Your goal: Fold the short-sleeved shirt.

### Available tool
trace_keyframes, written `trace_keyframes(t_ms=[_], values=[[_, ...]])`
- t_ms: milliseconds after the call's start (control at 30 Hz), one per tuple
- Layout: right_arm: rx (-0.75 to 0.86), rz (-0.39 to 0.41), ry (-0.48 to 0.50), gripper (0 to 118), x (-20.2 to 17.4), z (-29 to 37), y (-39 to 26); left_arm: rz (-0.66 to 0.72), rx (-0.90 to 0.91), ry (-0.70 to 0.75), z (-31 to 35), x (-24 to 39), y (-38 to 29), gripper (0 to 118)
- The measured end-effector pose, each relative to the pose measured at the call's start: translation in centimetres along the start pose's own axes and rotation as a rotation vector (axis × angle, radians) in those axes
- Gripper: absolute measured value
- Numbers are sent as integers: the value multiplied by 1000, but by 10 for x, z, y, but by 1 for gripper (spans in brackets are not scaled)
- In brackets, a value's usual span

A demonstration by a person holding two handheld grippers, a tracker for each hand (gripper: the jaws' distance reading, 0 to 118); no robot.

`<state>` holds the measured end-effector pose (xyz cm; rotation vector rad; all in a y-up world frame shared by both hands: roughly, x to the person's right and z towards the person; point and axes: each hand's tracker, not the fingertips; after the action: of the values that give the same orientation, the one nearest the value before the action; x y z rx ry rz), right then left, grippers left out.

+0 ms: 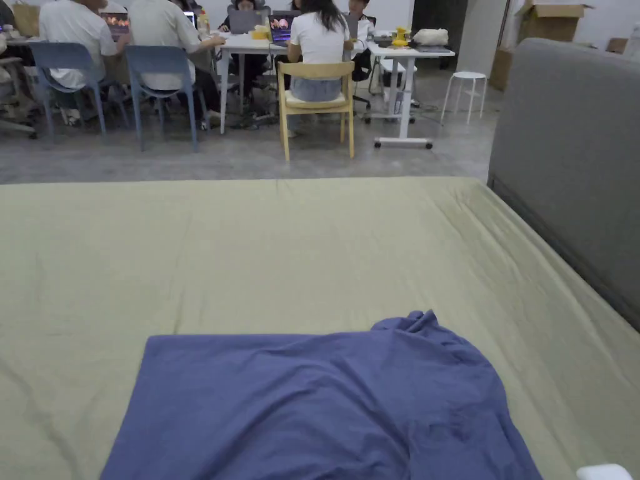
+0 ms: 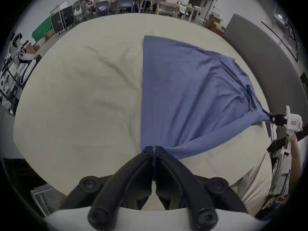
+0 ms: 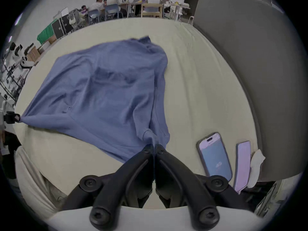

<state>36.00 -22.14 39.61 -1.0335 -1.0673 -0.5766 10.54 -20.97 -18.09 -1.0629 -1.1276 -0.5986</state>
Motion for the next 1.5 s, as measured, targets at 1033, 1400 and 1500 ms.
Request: trace_keyframes(t_ms=[1033, 1400, 1500], values=[[220, -204, 260, 3, -62, 70, 1, 200, 199, 91, 48, 65, -44, 0], [158, -161, 272, 3, -40, 60, -3, 149, -7, 182, -44, 12, -21, 118], [148, -190, 257, 3, -24, 53, -4, 133, -87, 117, -67, 16, -20, 90]])
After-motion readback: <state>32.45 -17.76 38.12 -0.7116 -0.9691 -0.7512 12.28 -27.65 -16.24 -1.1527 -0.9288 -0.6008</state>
